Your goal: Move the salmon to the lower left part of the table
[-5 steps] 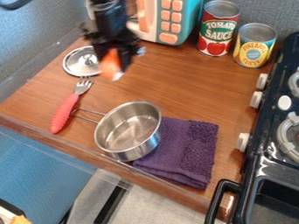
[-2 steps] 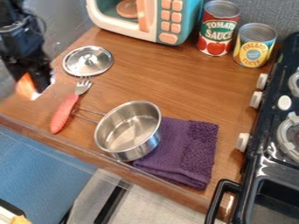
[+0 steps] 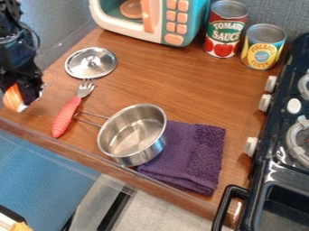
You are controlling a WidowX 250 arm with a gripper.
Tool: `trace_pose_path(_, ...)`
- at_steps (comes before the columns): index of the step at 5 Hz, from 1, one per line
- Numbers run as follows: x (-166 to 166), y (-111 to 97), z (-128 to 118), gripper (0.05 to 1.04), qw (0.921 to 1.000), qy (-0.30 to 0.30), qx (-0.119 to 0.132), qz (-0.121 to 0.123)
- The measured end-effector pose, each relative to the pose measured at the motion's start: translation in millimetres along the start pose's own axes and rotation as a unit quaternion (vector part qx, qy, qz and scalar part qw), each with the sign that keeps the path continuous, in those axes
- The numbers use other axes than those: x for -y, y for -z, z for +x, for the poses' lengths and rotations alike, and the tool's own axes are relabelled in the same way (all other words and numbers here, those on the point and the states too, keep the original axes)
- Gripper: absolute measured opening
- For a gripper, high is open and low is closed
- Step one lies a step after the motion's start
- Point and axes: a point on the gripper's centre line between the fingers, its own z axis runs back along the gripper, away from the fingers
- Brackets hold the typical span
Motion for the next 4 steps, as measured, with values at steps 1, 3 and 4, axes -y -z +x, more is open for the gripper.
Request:
trace_pose_path(1, -2, 3, 1, 0.945, 0.9999, -0.004, -0.009, 0.008)
trace_pose_path(3, 5, -13, 6, 1.009, 0.9992, 0.023, 0.018, -0.028)
trace_pose_path(4, 2, -52, 8, 1.004, 0.997, 0.039, 0.057, -0.034)
